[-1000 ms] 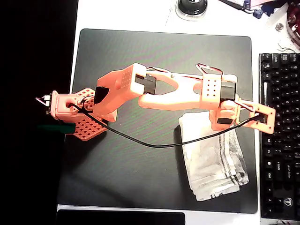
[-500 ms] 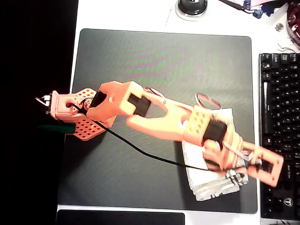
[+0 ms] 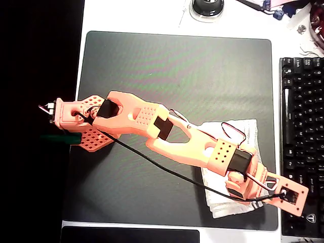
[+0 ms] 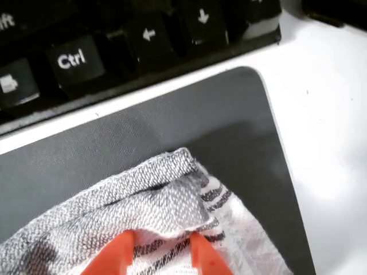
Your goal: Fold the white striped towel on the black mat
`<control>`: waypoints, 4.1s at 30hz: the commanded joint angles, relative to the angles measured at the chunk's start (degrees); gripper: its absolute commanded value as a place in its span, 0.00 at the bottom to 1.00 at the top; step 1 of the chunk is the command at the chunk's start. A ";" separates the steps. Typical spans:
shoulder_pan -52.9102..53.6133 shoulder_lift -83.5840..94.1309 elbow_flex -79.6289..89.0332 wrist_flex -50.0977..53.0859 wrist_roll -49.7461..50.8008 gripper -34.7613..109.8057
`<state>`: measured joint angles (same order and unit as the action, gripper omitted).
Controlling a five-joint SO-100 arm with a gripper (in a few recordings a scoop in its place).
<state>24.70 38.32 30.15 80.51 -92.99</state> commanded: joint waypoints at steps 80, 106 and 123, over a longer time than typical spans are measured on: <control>3.78 85.78 86.13 -2.64 -0.97 0.35; -26.63 142.29 140.89 -5.80 5.01 0.24; -25.49 152.58 150.29 -1.05 2.11 0.24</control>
<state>-0.53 188.35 178.68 78.13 -89.65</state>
